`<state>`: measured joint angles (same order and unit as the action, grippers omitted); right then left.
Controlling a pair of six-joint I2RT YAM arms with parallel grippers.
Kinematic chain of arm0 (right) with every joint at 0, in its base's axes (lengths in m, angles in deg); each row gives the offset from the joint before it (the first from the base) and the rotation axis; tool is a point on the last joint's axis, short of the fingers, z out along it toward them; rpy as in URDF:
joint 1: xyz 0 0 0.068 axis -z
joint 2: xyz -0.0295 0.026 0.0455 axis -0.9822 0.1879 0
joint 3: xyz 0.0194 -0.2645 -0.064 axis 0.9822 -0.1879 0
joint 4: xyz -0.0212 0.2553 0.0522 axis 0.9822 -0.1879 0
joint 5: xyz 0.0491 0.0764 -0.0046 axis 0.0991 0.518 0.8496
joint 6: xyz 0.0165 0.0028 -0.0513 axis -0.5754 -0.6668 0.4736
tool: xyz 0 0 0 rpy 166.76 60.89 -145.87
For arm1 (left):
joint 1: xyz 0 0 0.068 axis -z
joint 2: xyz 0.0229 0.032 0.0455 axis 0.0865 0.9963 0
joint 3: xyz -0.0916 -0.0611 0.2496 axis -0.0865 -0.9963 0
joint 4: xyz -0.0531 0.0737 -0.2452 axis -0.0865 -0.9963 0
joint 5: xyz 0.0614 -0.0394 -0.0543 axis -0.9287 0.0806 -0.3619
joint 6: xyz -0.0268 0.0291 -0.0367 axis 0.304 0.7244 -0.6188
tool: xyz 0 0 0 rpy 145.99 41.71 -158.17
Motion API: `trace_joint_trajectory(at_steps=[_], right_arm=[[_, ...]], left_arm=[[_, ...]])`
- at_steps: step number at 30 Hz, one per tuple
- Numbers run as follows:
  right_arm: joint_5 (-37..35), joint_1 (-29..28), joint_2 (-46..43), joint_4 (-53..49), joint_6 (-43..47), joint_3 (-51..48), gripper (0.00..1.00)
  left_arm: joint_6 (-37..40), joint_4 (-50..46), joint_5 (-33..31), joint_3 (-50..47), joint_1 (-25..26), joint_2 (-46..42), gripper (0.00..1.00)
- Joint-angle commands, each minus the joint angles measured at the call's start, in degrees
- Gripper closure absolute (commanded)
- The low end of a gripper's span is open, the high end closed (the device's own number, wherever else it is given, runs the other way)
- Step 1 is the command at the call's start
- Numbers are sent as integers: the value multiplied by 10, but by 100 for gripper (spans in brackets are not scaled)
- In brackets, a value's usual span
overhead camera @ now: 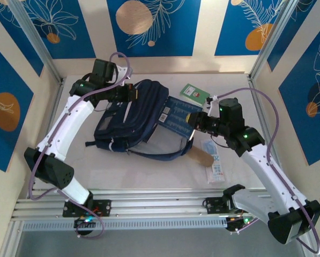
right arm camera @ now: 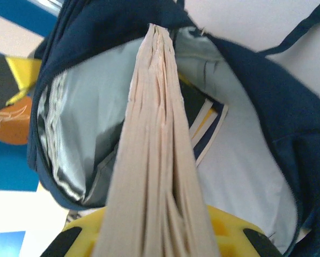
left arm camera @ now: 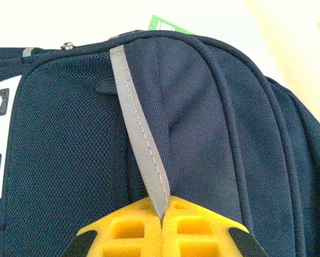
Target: Pack the student bag
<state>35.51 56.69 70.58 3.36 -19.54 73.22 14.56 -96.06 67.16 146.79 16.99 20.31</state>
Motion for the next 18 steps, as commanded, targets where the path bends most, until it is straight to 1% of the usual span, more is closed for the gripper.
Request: trace_joint_trajectory(at_steps=[1,4,7,12,15,17,18], right_arm=[[72,-11,10,14,13,8,100],[95,-22,22,26,-7,5,100],[108,-34,40,56,-33,-3,100],[110,-59,102,104,-62,6,100],[90,-74,156,114,-60,32,100],[66,-78,203,119,-58,49,100],[67,-79,226,130,-56,57,100]], left_arm=[[-12,97,28,15,-16,-21,100],[-15,103,49,14,-22,-28,100],[-12,104,82,16,-30,-33,100],[-18,115,135,18,-35,-36,100],[-18,113,143,22,-36,-41,100],[-17,115,136,22,-38,-47,100],[-18,117,131,21,-39,-48,100]])
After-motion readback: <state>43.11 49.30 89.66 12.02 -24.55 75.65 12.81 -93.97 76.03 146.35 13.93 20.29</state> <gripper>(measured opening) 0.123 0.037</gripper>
